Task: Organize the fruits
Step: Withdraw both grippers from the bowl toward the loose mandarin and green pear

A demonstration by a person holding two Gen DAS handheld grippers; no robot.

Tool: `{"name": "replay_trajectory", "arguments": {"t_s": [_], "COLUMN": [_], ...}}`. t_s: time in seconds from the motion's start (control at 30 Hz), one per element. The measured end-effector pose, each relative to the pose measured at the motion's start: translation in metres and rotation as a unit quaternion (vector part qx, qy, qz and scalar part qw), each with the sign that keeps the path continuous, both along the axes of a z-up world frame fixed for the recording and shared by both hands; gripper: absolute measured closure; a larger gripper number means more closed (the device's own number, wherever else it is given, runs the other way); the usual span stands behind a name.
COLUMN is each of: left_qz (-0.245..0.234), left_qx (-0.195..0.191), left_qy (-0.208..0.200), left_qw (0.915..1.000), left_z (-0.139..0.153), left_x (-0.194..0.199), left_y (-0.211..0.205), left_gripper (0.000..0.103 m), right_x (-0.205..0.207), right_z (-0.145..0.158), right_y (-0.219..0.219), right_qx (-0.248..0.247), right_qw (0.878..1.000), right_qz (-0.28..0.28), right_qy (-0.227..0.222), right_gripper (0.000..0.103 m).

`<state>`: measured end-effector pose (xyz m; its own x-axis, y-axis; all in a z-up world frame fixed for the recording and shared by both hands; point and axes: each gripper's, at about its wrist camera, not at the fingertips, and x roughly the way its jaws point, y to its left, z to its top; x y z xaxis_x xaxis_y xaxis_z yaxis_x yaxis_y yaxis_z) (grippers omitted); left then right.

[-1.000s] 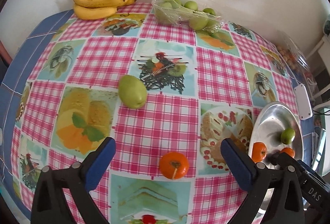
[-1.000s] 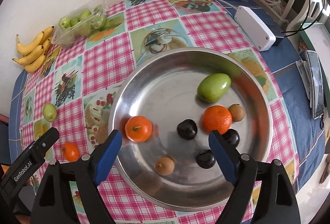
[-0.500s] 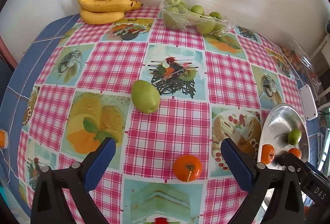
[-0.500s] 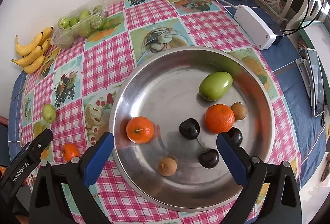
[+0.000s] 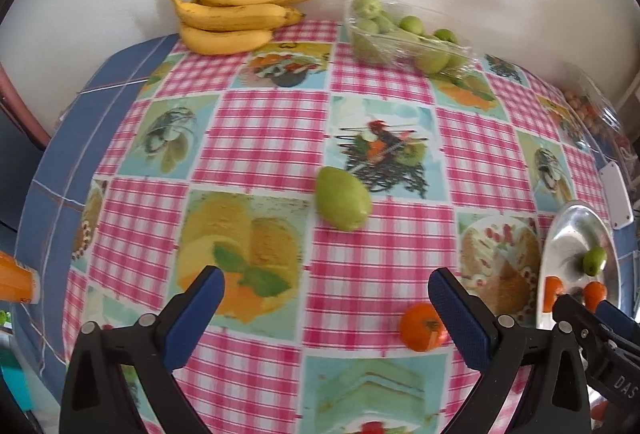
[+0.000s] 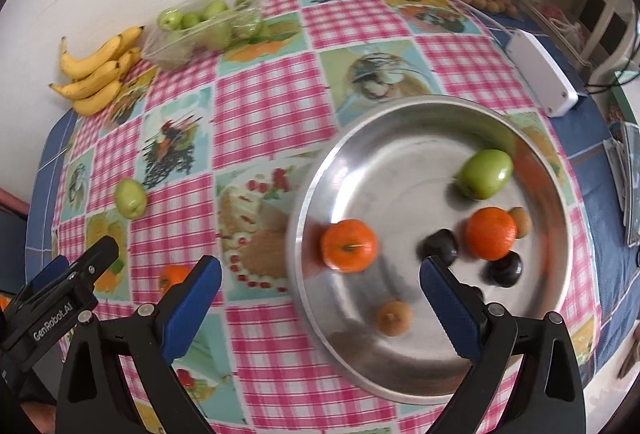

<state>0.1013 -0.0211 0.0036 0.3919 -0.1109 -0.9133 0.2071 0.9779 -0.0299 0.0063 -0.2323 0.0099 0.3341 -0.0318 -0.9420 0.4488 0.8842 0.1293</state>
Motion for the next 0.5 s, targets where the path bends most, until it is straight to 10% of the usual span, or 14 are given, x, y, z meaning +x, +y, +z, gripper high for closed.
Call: {"name": "replay_trajectory", "arguments": {"t_s": [0.5], "left_qz": [0.059], "left_qx": [-0.007], "left_qy": [0.007], "left_qw": [0.9982], "left_z": [-0.001], "left_x": [0.017], "left_y": [0.059], "left_gripper": [0.000], "right_x": [0.022], "right_z": [-0.005], "right_y": [0.058], "right_qx": [-0.002], "right_qw": [0.998], "right_qz": [0.060], "right_qy": [0.001], "right_gripper": [0.004]}}
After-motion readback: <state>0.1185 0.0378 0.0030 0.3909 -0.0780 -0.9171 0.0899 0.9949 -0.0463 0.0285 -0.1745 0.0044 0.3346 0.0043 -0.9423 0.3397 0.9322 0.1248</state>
